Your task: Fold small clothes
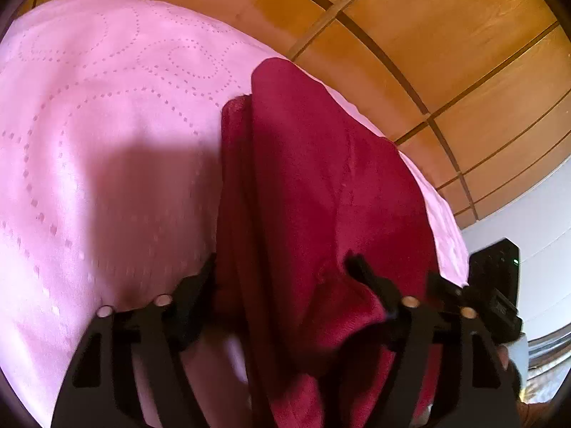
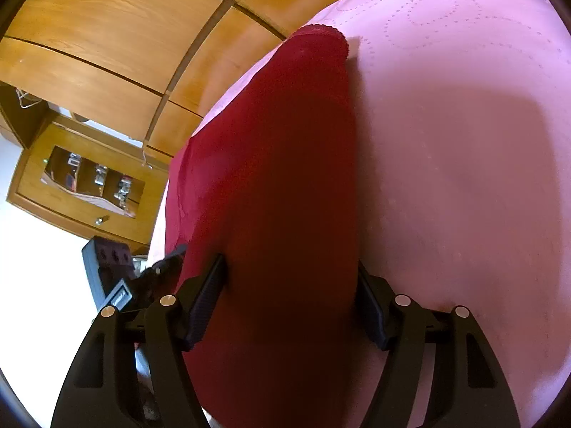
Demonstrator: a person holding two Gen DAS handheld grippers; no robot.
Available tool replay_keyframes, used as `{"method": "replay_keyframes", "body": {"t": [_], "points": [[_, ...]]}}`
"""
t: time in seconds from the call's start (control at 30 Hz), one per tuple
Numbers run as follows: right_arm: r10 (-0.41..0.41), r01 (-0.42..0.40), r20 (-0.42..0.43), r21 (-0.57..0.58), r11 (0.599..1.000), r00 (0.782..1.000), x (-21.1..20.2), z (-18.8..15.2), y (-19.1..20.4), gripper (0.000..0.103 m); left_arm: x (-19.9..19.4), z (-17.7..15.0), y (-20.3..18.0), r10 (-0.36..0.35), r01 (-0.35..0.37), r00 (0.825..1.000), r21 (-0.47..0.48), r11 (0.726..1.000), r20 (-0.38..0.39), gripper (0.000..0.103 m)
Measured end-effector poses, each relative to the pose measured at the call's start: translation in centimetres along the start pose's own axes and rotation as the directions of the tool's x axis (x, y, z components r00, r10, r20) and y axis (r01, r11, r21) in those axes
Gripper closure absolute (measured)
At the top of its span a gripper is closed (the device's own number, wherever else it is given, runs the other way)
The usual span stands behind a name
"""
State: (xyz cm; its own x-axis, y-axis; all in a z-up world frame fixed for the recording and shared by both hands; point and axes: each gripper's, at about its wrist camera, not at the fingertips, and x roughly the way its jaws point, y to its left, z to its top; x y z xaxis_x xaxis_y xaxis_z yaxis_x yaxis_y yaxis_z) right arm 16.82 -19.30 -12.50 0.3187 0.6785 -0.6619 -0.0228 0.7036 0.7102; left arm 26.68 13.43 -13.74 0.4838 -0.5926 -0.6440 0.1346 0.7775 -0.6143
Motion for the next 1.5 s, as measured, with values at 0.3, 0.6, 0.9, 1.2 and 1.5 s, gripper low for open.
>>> {"method": "replay_keyframes", "body": {"t": [0.3, 0.6, 0.9, 1.2, 1.5], "points": [[0.017, -0.017, 0.022, -0.008, 1.000, 1.000, -0.1, -0.3, 0.0, 0.039, -0.9, -1.8, -0.9, -0.026, 0.027, 0.999, -0.036, 0.999, 0.022, 0.054], [-0.005, 0.009, 0.065, -0.056, 0.998, 0.998, -1.0, -0.8, 1.3, 0.049, -1.3, -2.1, -4.4, 0.116, -0.121, 0.991, 0.073, 0.990, 0.070, 0.060], [-0.003, 0.020, 0.127, -0.136, 0.991, 0.992, -3.7, -1.2, 3.1, 0.052, -2.1, -2.7, -8.4, 0.183, -0.199, 0.978, 0.174, 0.964, 0.101, 0.062], [-0.004, 0.039, 0.227, -0.150, 0.988, 0.974, -8.5, -1.5, 2.2, 0.052, -1.2, -2.6, -13.9, 0.162, -0.189, 0.980, 0.274, 0.943, 0.120, 0.062], [-0.066, 0.111, 0.354, -0.110, 0.988, 0.933, -14.3, -1.8, -0.6, 0.052, 2.8, -3.1, -20.5, 0.106, -0.130, 0.991, 0.403, 0.906, 0.080, 0.062]]}}
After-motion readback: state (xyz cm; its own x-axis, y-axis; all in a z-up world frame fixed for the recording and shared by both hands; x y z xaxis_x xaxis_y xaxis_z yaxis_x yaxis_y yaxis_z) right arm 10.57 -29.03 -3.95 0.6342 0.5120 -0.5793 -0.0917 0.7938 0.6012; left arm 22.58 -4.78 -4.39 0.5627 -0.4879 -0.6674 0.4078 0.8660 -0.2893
